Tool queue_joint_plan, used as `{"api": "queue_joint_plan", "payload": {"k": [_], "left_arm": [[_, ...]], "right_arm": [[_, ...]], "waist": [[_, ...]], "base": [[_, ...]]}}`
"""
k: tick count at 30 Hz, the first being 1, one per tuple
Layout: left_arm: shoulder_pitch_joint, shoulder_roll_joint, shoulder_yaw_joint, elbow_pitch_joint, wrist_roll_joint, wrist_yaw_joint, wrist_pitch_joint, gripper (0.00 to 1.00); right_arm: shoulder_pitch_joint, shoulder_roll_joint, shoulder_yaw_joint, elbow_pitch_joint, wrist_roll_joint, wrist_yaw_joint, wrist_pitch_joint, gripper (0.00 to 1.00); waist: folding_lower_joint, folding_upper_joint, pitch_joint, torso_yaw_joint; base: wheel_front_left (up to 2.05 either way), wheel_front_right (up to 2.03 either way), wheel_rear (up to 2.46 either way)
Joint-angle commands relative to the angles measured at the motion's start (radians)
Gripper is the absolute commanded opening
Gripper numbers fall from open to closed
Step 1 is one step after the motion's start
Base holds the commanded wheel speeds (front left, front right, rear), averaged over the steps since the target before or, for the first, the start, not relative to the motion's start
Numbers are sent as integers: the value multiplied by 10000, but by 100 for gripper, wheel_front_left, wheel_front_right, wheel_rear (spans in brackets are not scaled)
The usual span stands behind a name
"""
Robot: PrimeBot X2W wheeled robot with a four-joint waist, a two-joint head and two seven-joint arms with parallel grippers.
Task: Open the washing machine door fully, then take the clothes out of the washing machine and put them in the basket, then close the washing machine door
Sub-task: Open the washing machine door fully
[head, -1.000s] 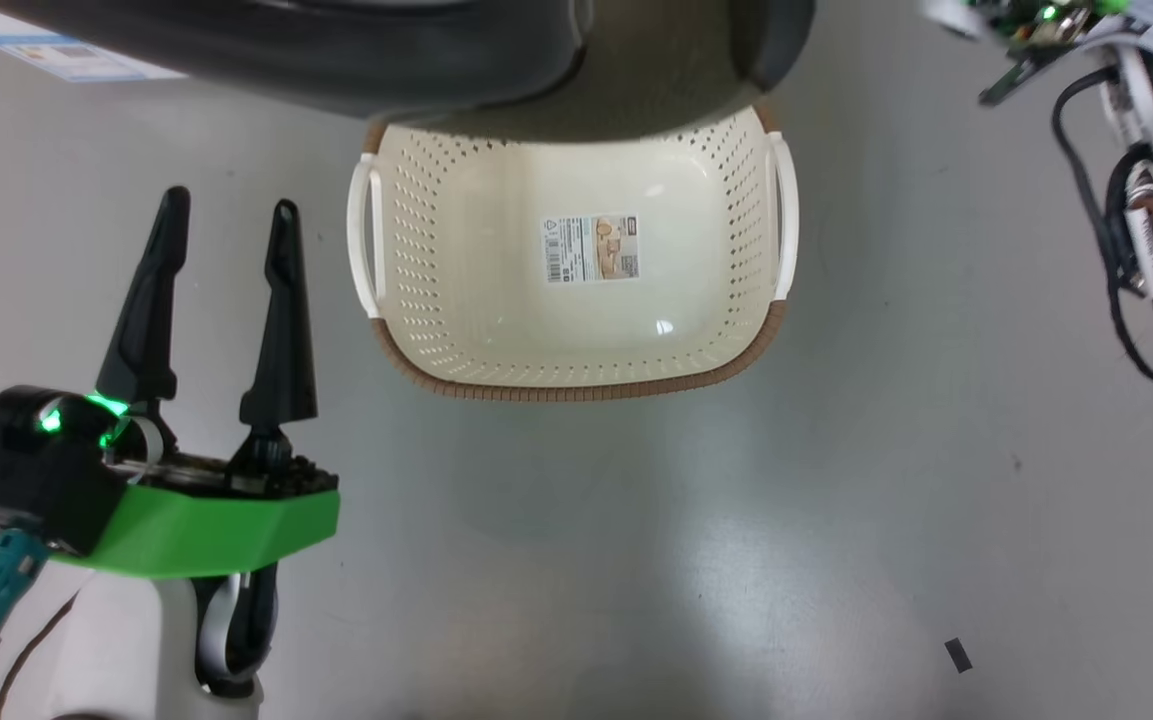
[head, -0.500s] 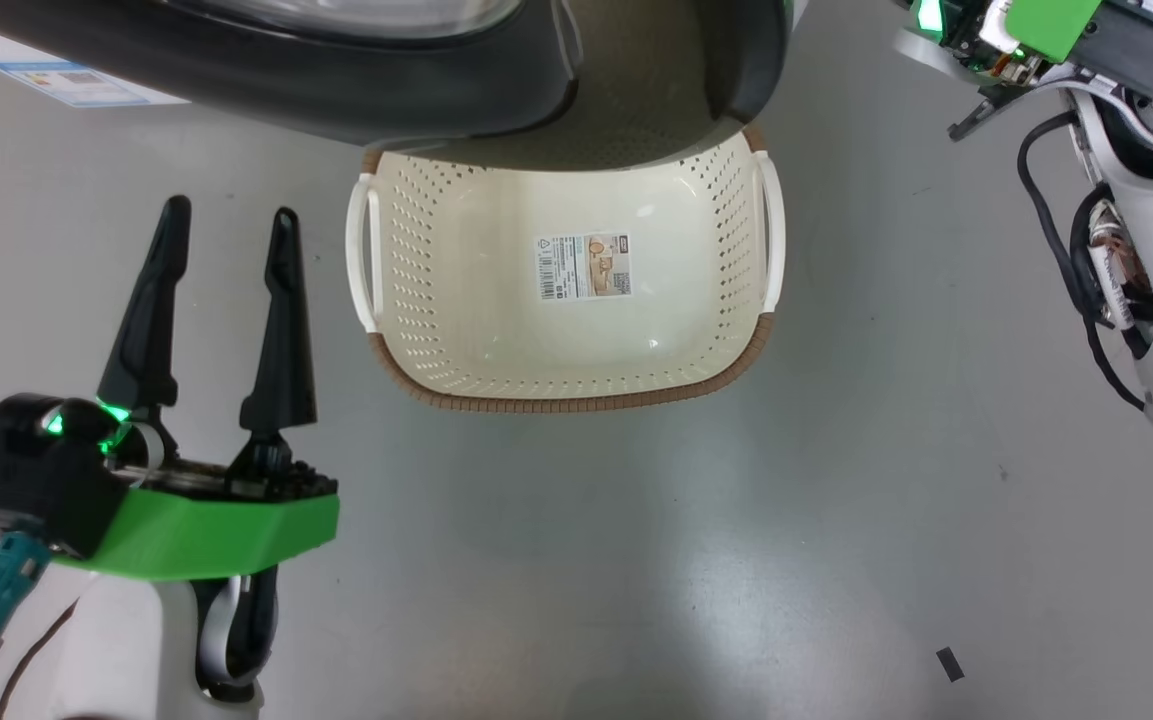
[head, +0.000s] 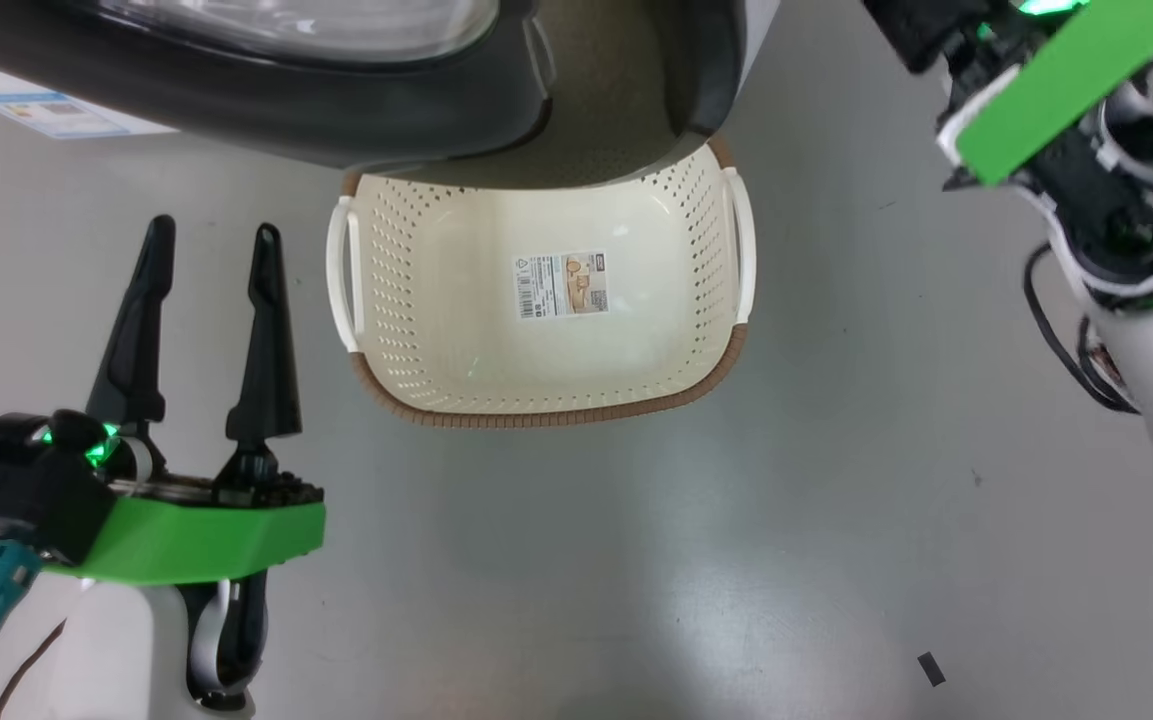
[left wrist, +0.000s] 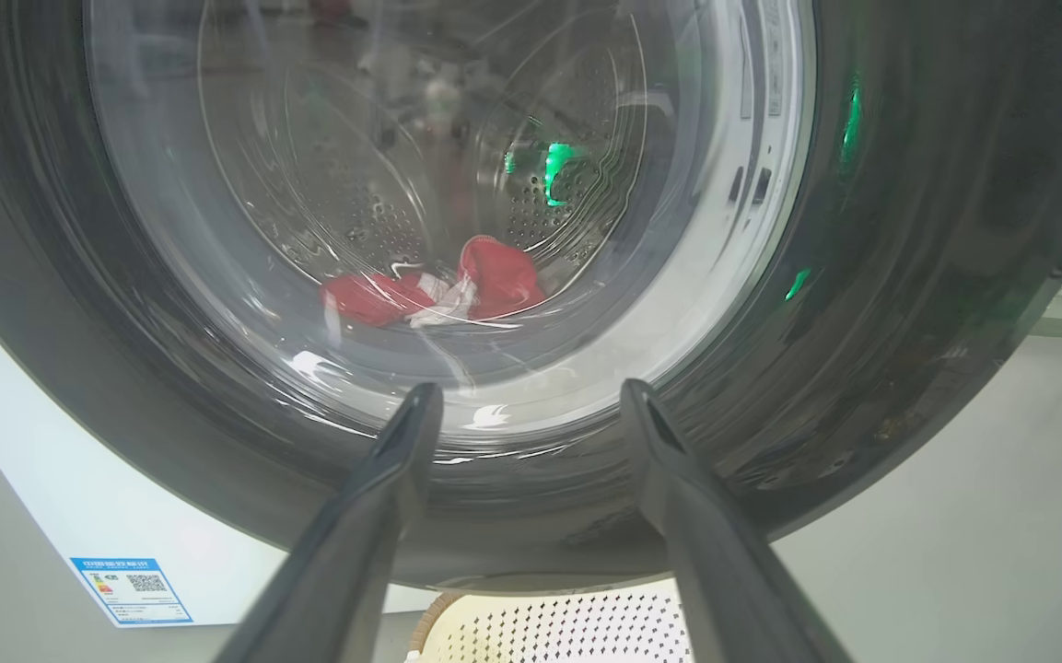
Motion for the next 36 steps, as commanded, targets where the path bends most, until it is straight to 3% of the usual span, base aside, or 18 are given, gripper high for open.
{"api": "queue_joint_plan", "payload": {"k": [1, 8, 13, 16, 17, 21, 26, 36], "left_arm": [[269, 192, 339, -189, -1, 57, -49, 100], [401, 192, 402, -96, 3, 49, -49, 100], [582, 192, 492, -86, 12, 47, -49, 100], [623, 192, 537, -91, 16, 41, -49, 100], [615, 192, 559, -98, 27, 37, -49, 100], [597, 192, 538, -129, 35, 27, -49, 100], [634, 192, 523, -229, 15, 9, -49, 100], [737, 192, 461, -414, -3, 80, -49, 100]], "right_arm": [[330, -186, 255, -351, -449, 50, -608, 100], [899, -1518, 1973, 82, -2430, 50, -4185, 100], [1411, -1642, 2236, 951, -3871, 50, -5077, 100], [1919, -1257, 1323, 828, -5075, 50, -5106, 100], [2466, -780, 484, 521, -5889, 50, -5108, 100], [3542, 43, -613, -262, -7346, 50, -5110, 100], [4569, 668, -1314, -1152, -8586, 50, -5112, 100], [5916, 1438, -2253, -2205, -9845, 50, -5112, 100]], "waist": [[0, 0, -70, -40], [0, 0, -362, -118], [0, 0, -589, -203], [0, 0, -652, -241], [0, 0, -674, -274], [0, 0, -721, -321], [0, 0, -801, -346], [0, 0, -816, -305]], "base": [[0, 0, 0], [0, 0, 0], [0, 0, 0], [0, 0, 0], [0, 0, 0], [0, 0, 0], [0, 0, 0], [0, 0, 0]]}}
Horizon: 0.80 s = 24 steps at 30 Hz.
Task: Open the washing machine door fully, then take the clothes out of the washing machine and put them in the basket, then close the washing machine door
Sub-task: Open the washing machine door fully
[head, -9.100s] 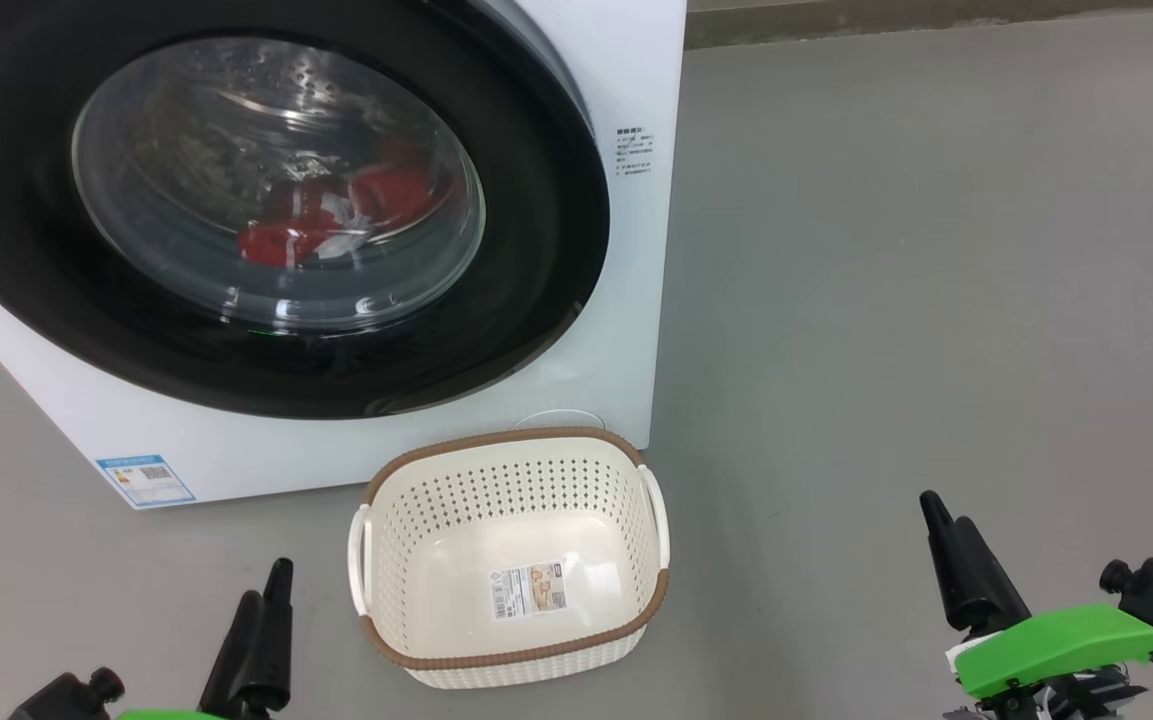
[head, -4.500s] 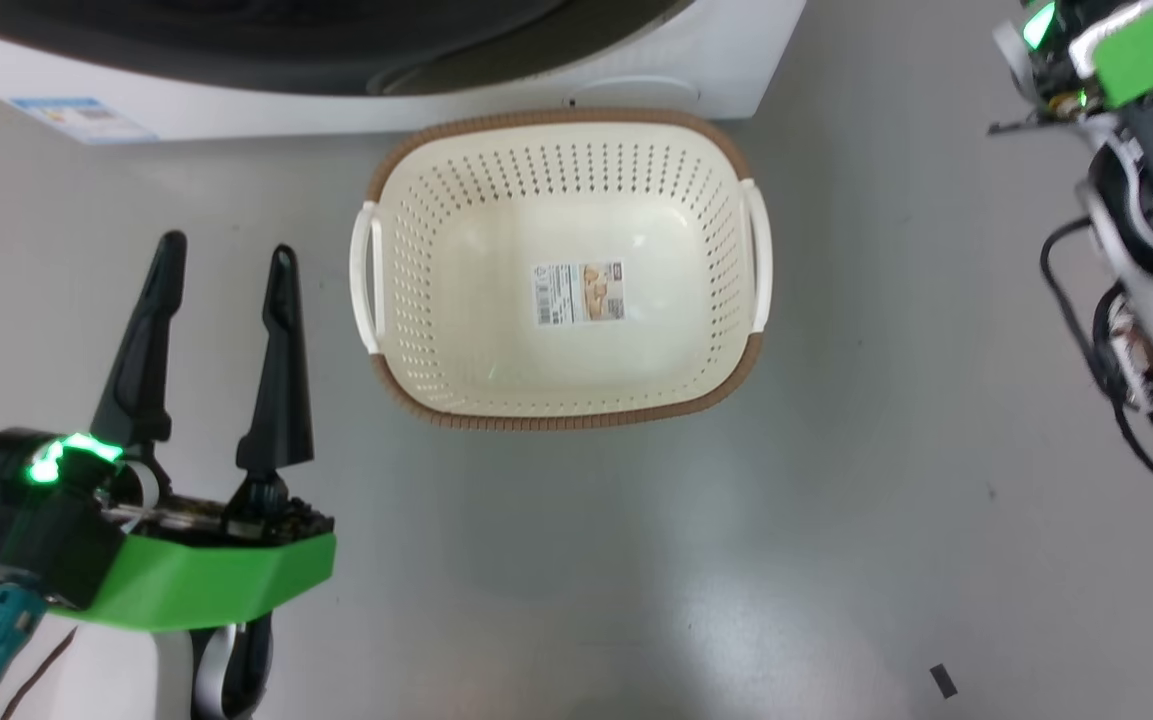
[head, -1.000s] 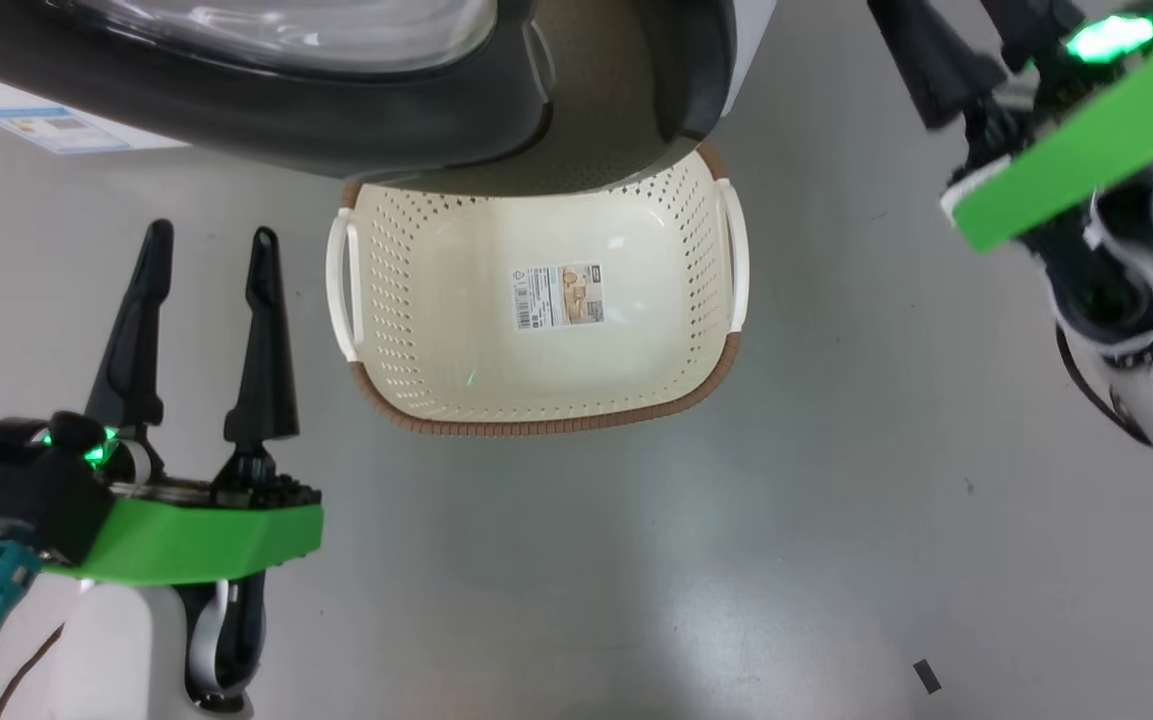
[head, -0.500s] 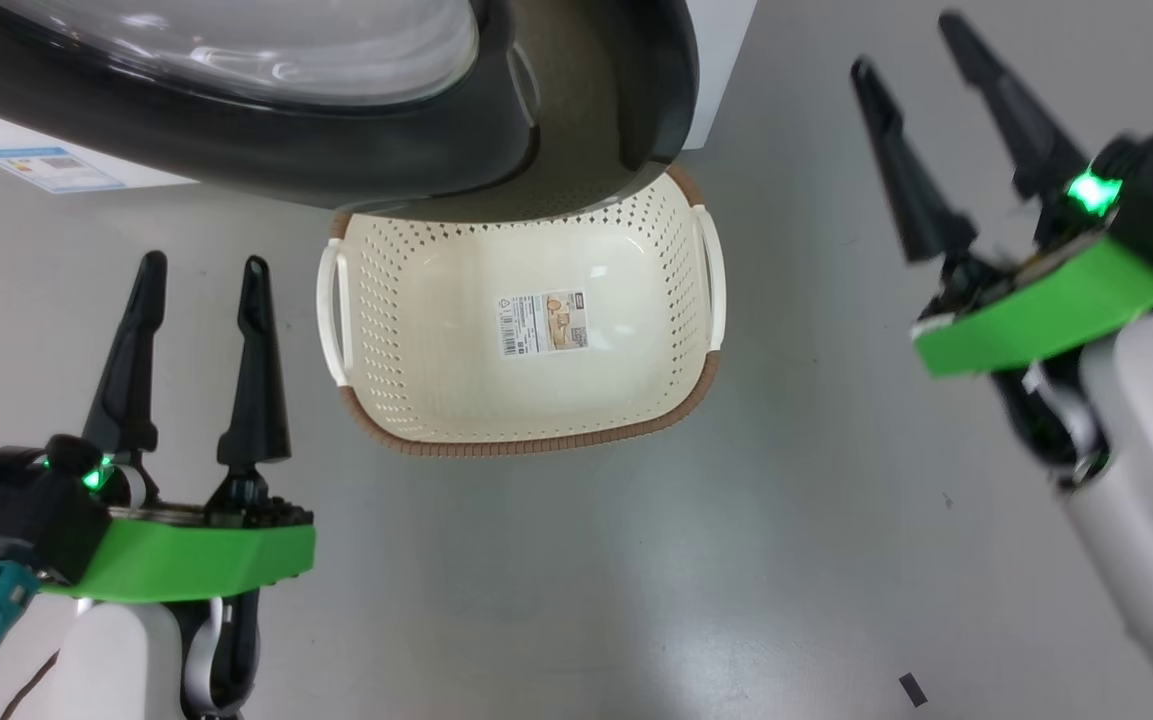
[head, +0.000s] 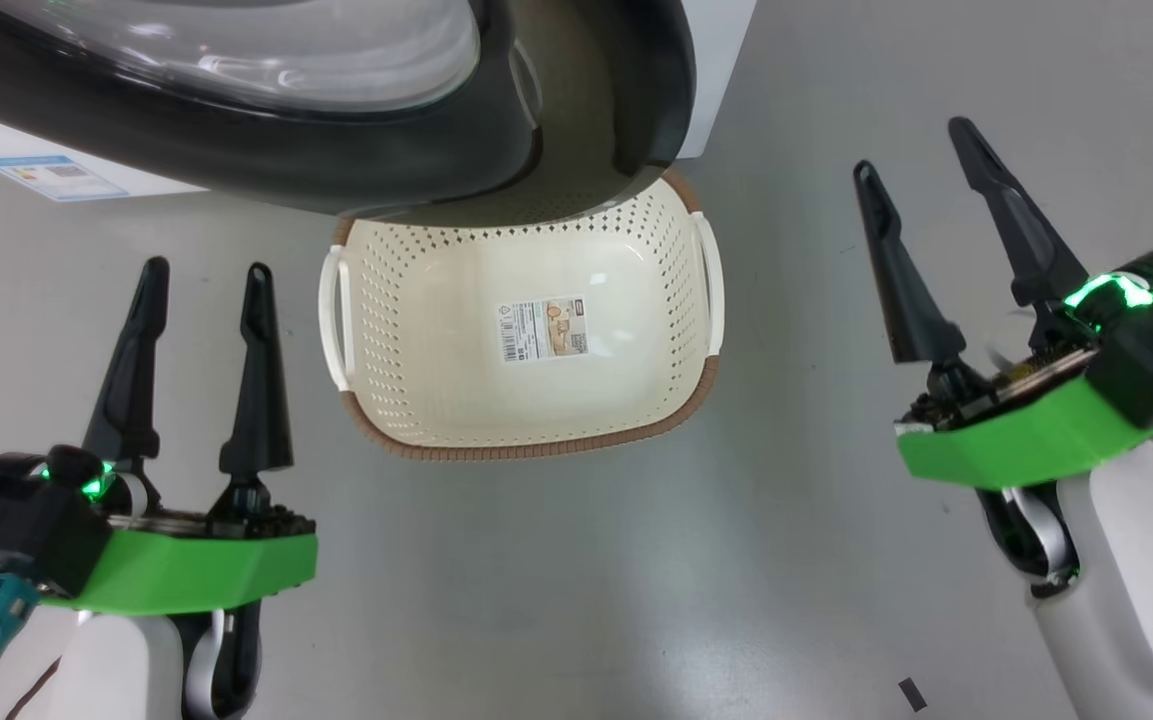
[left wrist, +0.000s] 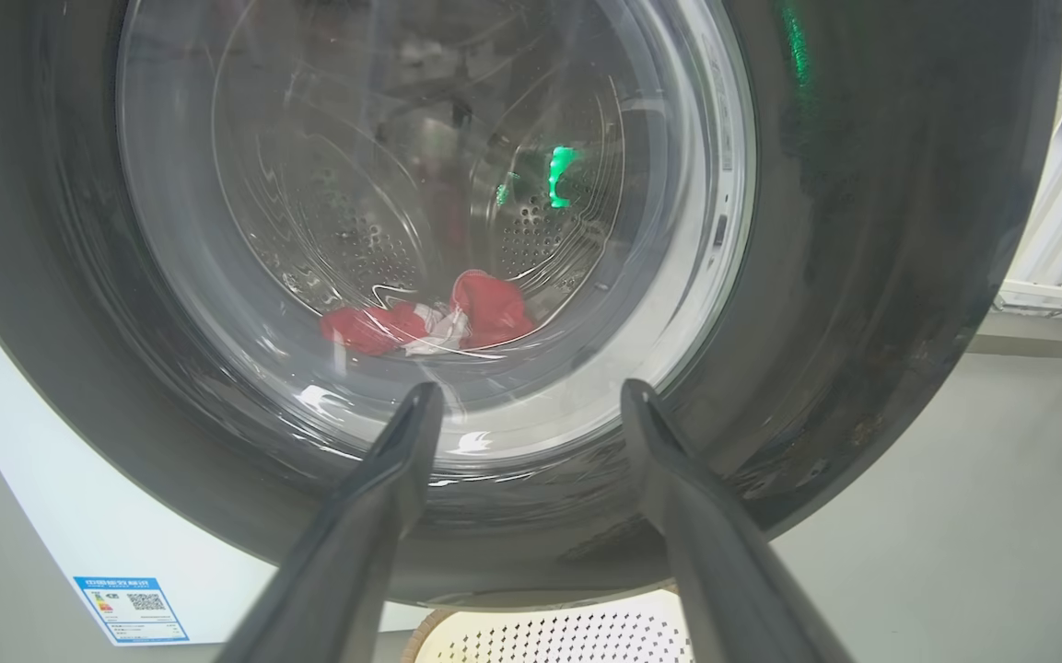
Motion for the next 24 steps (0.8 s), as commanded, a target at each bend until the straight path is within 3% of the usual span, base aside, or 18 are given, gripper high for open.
{"api": "queue_joint_plan", "payload": {"k": [1, 9, 24], "left_arm": [[158, 189, 285, -296, -6, 80, -49, 100], [156, 189, 312, -352, -1, 91, -49, 100], [188, 189, 412, -324, 112, 45, -49, 100]], "right_arm": [[293, 73, 128, -349, -149, 48, -62, 100], [896, 326, -119, -960, -703, 48, -62, 100], [1142, 506, -223, -939, -821, 48, -62, 100]], "waist": [[-1, 0, 13, 9], [-1, 0, 83, 27], [-1, 0, 84, -30]], "base": [[0, 0, 0], [0, 0, 0], [0, 0, 0]]}}
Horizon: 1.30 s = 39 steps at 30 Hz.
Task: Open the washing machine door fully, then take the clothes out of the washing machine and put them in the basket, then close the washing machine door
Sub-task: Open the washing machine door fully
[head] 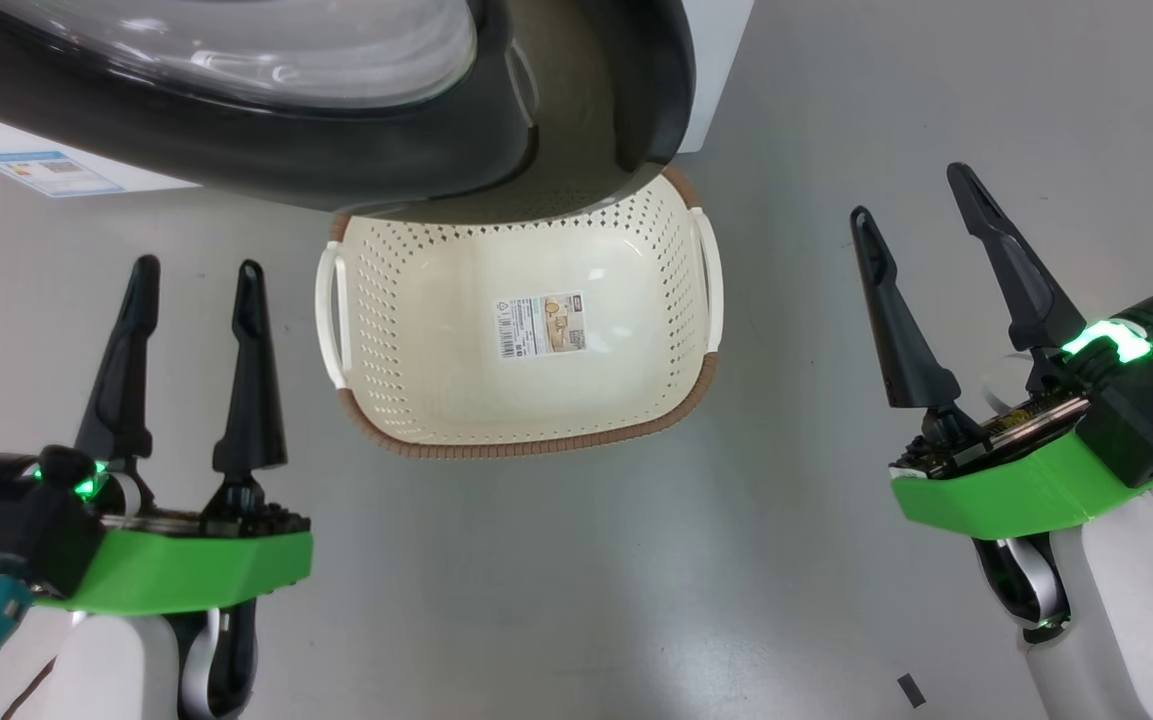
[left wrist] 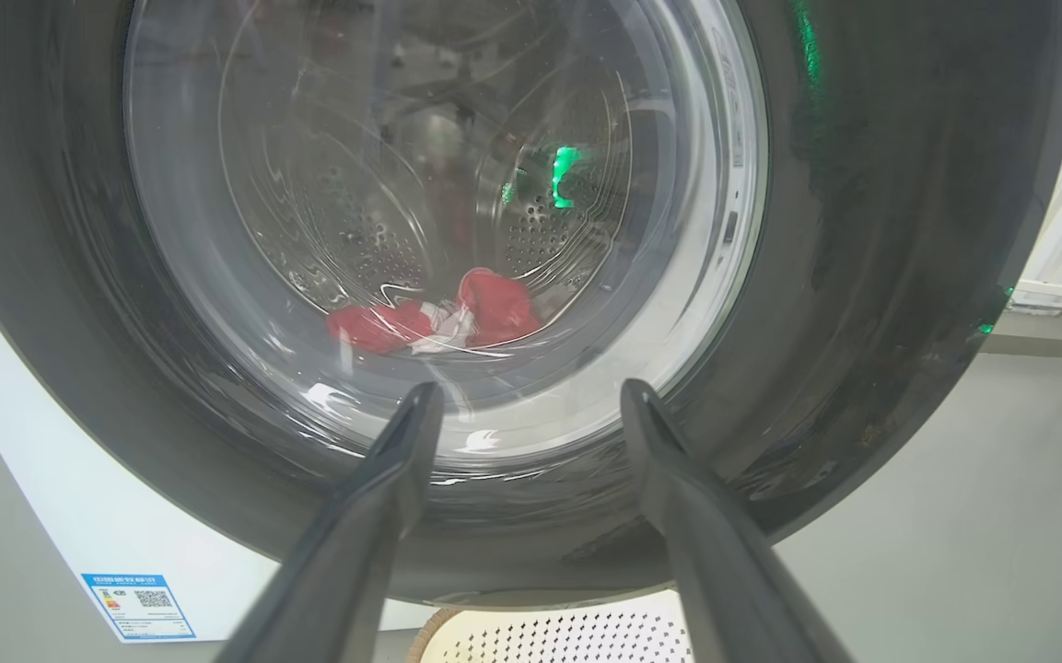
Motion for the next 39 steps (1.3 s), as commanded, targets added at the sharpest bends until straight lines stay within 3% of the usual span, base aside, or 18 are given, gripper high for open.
{"api": "queue_joint_plan", "payload": {"k": [1, 7, 8, 9, 11, 12, 21, 27, 34, 39], "left_arm": [[187, 189, 342, -271, 85, -9, -49, 100], [176, 189, 290, -254, 26, -19, -49, 100], [178, 189, 285, -254, 29, -19, -49, 100], [183, 189, 283, -256, 34, -20, -49, 100], [203, 189, 282, -266, 41, -16, -49, 100], [215, 189, 281, -272, 46, -12, -49, 100], [223, 189, 223, -327, 87, 29, -49, 100], [255, 189, 195, -325, 44, 25, -49, 100], [246, 189, 146, -300, -71, 62, -49, 100], [229, 189, 99, -343, -133, 150, -49, 100]], "right_arm": [[205, 50, 160, -201, -60, 48, -62, 100], [175, 63, 104, -151, -37, 48, -62, 98], [178, 74, 96, -160, -37, 48, -62, 62], [181, 84, 90, -164, -33, 48, -62, 38], [164, 160, 88, -157, 139, 48, -62, 5], [158, 197, 119, -105, 304, 48, -62, 0], [-765, 153, 599, 788, 2902, 48, -62, 0], [-2244, -314, 1726, 1879, 6694, 48, 42, 0], [-4126, -642, 2060, 2234, 11202, 48, 1950, 0], [-5180, -393, 1761, 2511, 13732, 48, 3856, 0]], "waist": [[0, 0, 1, 1], [0, 0, 7, 28], [0, 0, 4, 35], [0, 0, -3, 42], [0, 0, -17, 50], [0, 0, -25, 54], [0, 0, -17, 90], [0, 0, -16, 163], [0, 0, 98, 322], [0, 0, 184, 427]], "base": [[0, 0, 0], [0, 0, 0], [0, 0, 0], [0, 0, 0], [0, 0, 0], [0, 0, 0], [0, 0, 0], [0, 0, 0], [0, 0, 0], [0, 0, 0]]}}
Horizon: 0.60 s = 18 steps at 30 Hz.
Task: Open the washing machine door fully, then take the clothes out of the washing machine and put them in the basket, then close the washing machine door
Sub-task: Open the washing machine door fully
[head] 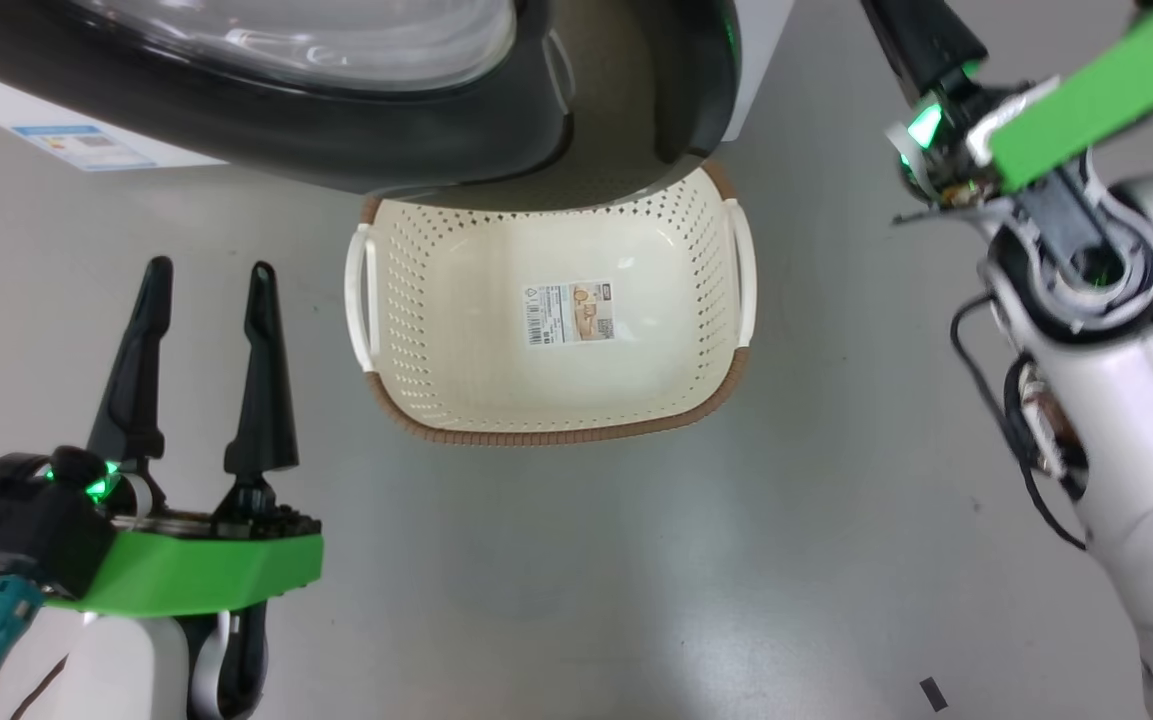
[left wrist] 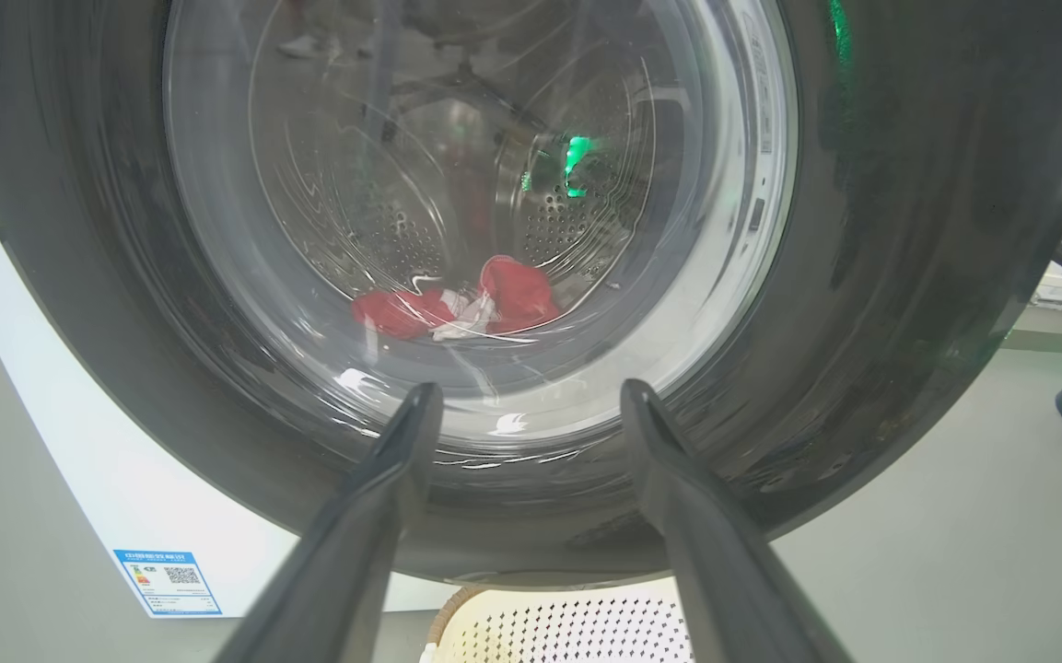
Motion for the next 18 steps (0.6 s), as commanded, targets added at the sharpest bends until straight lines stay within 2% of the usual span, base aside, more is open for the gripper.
{"api": "queue_joint_plan", "payload": {"k": [1, 4, 10, 18], "left_arm": [[199, 191, 255, -315, -42, 66, -49, 100], [189, 191, 207, -326, -62, 79, -49, 100], [214, 191, 146, -325, -60, 107, -49, 100], [254, 191, 118, -327, -32, 145, -49, 100]], "right_arm": [[-242, 252, -31, -96, 629, 50, 564, 0], [-793, 305, -151, 389, 1553, 50, 1768, 0], [-1858, 390, 162, 1502, 2587, 50, 4016, 0], [-2314, 249, 478, 1631, 2693, 50, 5399, 0]], "waist": [[0, 0, 34, 62], [0, 0, 51, 154], [0, 0, 57, 264], [0, 0, 15, 294]], "base": [[0, 0, 0], [0, 0, 0], [0, 0, 0], [0, 0, 0]]}}
